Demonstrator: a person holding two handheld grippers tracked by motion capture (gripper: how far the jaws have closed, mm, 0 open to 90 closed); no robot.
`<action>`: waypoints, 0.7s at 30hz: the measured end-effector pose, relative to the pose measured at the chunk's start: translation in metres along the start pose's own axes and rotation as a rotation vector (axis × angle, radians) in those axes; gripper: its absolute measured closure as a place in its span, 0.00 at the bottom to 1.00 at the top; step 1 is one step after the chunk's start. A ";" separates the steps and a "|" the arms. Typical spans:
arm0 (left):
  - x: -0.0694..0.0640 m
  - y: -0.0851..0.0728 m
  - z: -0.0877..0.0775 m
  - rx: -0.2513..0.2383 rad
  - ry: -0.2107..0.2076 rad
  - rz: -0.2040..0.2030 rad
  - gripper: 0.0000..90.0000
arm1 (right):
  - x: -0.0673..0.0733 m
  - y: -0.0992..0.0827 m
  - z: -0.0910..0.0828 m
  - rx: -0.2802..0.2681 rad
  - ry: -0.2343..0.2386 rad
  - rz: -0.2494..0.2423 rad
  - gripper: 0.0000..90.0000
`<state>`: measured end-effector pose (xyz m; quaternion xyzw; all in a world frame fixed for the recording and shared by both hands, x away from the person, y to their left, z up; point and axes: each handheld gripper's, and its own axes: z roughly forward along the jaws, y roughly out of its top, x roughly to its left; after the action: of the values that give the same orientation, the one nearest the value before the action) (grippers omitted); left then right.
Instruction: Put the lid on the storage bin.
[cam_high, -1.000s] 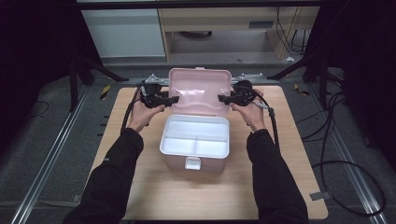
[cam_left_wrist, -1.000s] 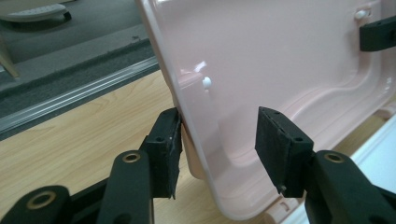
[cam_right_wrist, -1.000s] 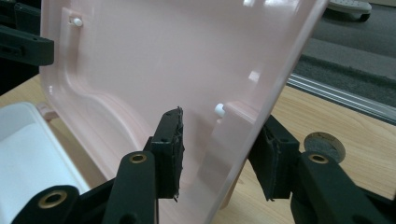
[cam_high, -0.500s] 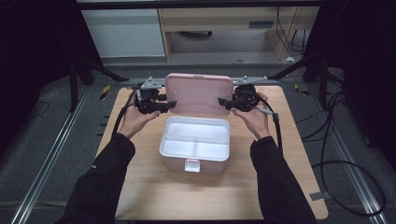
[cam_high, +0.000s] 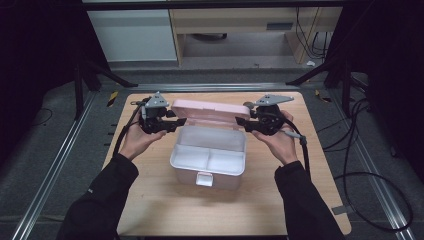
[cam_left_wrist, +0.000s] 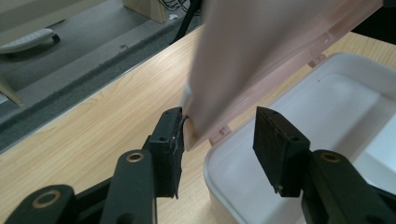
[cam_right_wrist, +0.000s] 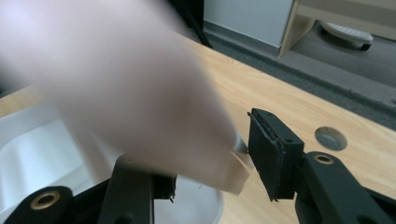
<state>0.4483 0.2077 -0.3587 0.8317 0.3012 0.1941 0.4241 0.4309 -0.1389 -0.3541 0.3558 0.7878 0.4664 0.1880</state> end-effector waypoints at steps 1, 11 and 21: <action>-0.002 -0.003 -0.003 0.002 0.008 0.003 0.58 | 0.002 -0.003 -0.002 0.002 0.004 0.002 0.59; -0.013 -0.024 -0.024 0.006 0.034 0.000 0.53 | 0.017 -0.031 -0.017 0.041 0.034 -0.033 0.56; -0.027 -0.054 -0.038 0.038 0.053 0.004 0.51 | 0.026 -0.056 -0.029 0.098 0.036 -0.049 0.52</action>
<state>0.3881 0.2368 -0.3838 0.8346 0.3144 0.2114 0.3998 0.3734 -0.1546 -0.3873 0.3367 0.8213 0.4288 0.1677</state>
